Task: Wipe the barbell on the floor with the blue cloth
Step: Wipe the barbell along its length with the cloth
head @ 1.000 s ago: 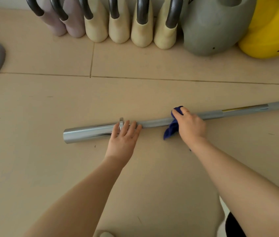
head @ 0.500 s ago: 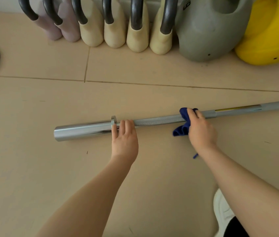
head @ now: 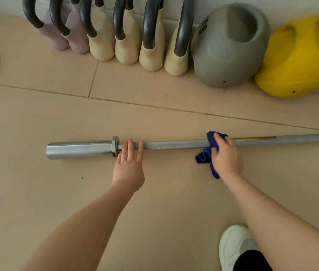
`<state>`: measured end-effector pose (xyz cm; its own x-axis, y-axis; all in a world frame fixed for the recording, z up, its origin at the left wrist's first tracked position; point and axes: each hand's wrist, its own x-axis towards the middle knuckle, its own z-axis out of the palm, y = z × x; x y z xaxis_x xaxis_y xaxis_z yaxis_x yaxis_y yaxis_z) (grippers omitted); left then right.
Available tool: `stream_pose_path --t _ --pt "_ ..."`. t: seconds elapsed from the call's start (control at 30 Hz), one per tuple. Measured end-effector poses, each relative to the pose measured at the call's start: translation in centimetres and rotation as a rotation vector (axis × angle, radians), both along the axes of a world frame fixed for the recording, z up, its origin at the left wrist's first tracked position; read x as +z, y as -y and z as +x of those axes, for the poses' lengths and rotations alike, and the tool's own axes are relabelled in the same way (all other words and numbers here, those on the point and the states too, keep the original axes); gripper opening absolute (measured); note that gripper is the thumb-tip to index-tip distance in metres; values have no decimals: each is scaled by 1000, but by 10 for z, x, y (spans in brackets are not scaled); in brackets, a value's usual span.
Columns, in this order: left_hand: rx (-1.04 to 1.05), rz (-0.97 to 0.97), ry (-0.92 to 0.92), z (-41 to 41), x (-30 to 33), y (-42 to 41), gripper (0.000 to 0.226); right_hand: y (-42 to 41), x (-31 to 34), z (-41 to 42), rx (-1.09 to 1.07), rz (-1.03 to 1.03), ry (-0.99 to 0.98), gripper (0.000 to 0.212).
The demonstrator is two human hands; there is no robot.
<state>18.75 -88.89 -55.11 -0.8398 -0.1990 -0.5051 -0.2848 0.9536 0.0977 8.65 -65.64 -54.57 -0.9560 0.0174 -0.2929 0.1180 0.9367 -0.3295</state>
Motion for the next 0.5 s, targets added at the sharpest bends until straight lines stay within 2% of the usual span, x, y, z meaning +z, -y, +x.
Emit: stream_pose_path --t 0.13,0.23,0.33,0.4,0.5 --pt "44 6 10 -14 2 -1 81 16 -1 -3 132 -117 29 48" --pt "77 -50 -25 -23 7 -8 81 -6 7 -33 157 -26 22 45" --pt "-8 -38 -40 -25 9 -25 82 -23 14 -49 26 69 26 39" --pt "-61 -11 4 -27 7 -32 81 -2 14 -41 -32 61 15 41" --pt "-70 -33 20 -28 2 -32 83 32 10 -23 101 -2 -20 45"
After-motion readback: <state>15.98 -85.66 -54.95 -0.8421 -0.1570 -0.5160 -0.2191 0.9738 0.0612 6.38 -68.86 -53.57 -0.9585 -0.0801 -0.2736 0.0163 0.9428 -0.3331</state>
